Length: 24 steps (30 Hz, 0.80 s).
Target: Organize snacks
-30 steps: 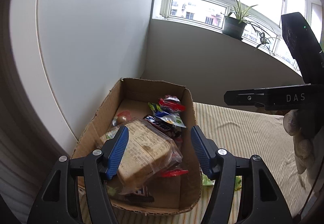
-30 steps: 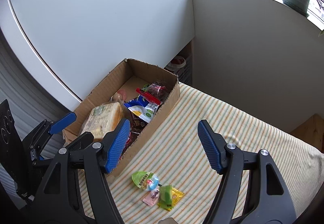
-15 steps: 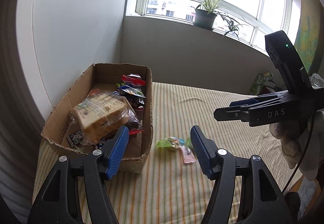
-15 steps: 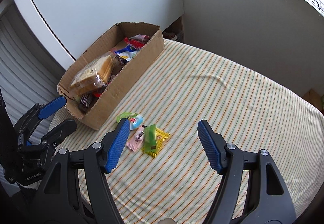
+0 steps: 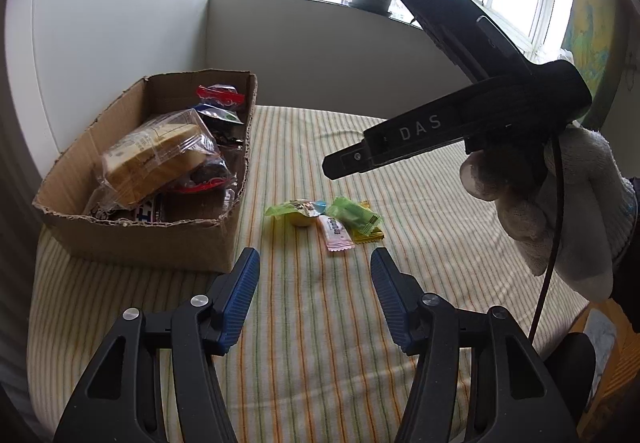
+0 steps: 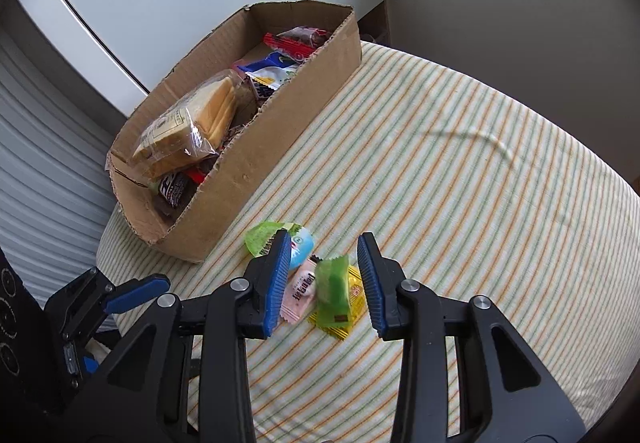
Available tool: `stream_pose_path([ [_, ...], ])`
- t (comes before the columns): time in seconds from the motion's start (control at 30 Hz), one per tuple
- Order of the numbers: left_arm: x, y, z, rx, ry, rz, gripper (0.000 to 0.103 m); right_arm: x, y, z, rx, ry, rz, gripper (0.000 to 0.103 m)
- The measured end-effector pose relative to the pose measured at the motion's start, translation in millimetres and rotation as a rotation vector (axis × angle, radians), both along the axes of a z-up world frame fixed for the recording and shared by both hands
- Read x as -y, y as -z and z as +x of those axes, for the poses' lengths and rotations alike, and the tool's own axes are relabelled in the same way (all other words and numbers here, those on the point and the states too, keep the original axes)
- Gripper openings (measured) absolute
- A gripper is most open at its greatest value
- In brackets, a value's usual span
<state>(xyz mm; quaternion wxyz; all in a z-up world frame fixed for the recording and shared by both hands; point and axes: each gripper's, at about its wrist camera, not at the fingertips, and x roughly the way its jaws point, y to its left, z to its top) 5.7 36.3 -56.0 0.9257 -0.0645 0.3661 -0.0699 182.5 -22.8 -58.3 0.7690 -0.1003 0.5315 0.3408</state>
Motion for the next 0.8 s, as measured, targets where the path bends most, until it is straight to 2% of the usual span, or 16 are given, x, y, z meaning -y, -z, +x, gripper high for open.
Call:
stream_pose_path([
  [0.17,-10,-1,-5,0.009,-0.02,-0.018,0.057,-30,18,6,-0.005,-0.032,-0.048,0.029],
  [0.33,-16,-2,-9,0.014,-0.027,-0.022,0.057,-39,35,4,-0.028,-0.056,-0.065,0.028],
  [0.47,-14,-2,-13,0.012,-0.021,-0.017,0.057,-38,37,-15,-0.002,-0.124,-0.103,0.026],
  [0.6,-12,-1,-15,0.005,-0.013,-0.013,0.057,-17,34,-36,0.019,-0.164,-0.122,0.026],
  [0.8,-11,4,-11,-0.013,-0.011,-0.014,0.057,42,32,-53,0.016,-0.115,-0.124,0.026],
])
